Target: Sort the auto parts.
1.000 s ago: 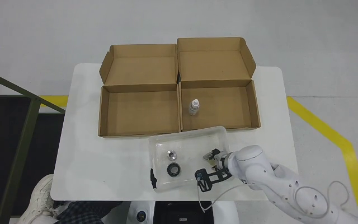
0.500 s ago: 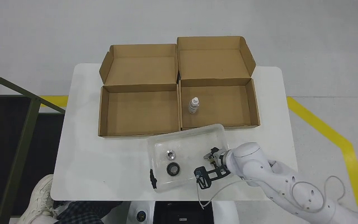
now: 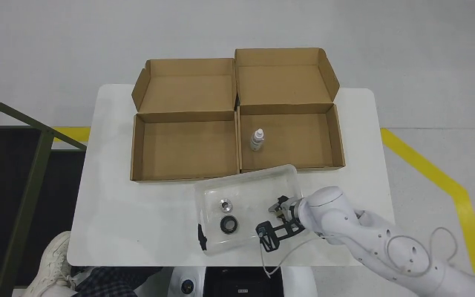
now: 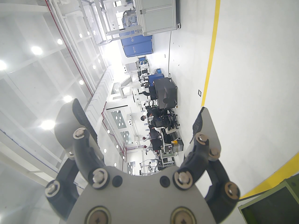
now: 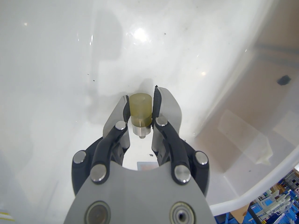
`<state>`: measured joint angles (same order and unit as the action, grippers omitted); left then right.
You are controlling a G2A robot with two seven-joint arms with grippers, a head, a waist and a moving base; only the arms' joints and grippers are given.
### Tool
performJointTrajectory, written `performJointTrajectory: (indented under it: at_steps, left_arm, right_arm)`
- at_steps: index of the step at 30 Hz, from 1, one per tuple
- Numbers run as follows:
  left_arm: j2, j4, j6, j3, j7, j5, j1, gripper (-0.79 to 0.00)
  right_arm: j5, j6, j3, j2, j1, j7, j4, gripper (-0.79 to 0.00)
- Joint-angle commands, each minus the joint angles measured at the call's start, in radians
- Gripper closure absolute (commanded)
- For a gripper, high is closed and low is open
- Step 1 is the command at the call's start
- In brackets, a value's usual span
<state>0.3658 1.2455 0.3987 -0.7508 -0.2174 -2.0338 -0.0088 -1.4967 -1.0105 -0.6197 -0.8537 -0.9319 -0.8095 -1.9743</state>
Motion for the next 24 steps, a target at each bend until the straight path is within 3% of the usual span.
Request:
performJointTrajectory:
  at_steps: [1, 12, 24]
  left_arm:
    - [0.0, 0.0, 0.0, 0.0, 0.0, 0.0, 0.0, -0.785]
    - [0.0, 0.0, 0.0, 0.0, 0.0, 0.0, 0.0, -0.785]
    - [0.0, 0.0, 0.0, 0.0, 0.0, 0.0, 0.0, -0.785]
  right_arm:
    - [0.017, 0.002, -0.007, 0.002, 0.0, -0.002, -0.01, 0.0]
    - [0.138, 0.062, -0.097, 0.024, -0.042, 0.024, -0.065, 0.0]
    - [0.217, 0.163, -0.246, 0.044, -0.117, 0.315, -0.002, 0.0]
